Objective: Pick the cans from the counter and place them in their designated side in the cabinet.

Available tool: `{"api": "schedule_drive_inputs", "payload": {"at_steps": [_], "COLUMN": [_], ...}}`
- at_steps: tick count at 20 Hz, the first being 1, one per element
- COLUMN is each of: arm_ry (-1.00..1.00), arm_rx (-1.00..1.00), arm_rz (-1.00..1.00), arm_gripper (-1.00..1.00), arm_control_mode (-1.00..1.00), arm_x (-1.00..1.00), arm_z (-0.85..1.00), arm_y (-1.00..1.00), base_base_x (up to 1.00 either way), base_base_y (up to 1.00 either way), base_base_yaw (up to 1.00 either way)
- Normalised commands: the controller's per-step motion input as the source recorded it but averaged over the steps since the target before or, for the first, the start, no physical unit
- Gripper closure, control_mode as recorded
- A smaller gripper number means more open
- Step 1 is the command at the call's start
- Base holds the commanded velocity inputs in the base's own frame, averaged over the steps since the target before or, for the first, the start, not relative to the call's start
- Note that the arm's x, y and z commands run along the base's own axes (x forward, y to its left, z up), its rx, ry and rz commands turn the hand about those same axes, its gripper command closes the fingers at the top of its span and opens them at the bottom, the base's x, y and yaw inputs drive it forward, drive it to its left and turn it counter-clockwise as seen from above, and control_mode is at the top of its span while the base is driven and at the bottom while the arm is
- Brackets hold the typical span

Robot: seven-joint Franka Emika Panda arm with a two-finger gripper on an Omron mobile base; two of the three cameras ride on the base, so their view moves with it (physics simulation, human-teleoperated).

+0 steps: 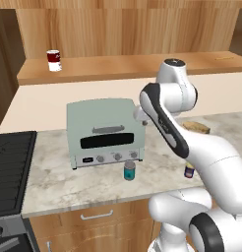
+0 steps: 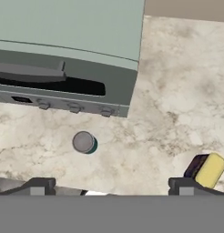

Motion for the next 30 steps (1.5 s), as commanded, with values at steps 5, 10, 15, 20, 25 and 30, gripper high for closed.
{"api": "schedule_drive_inputs", "payload": {"at_steps": [5, 10, 15, 20, 25, 30], "arm_ry": [0.01, 0.00, 0.00, -0.02, -0.04, -0.01], "arm_rx": [0.02, 0.04, 0.03, 0.00, 0.00, 0.02], "arm_rz": [0.00, 0.00, 0.00, 0.01, 0.02, 0.01], "arm_gripper": [-1.00, -1.00, -1.00, -1.00, -1.00, -1.00], "arm_control_mode": [-1.00, -1.00, -1.00, -1.00, -1.00, -1.00], "arm_x": [0.00, 0.00, 0.00, -0.03, -0.01, 0.00], "arm_z": [-0.05, -0.04, -0.13, -0.21, -0.20, -0.12], "arm_y": [0.18, 0.18, 0.04, 0.04, 0.09, 0.12], "base_base_x": [0.00, 0.00, 0.00, 0.00, 0.00, 0.00], "base_base_y": [0.00, 0.00, 0.00, 0.00, 0.00, 0.00], "base_base_yaw": [0.00, 0.00, 0.00, 0.00, 0.00, 0.00]}}
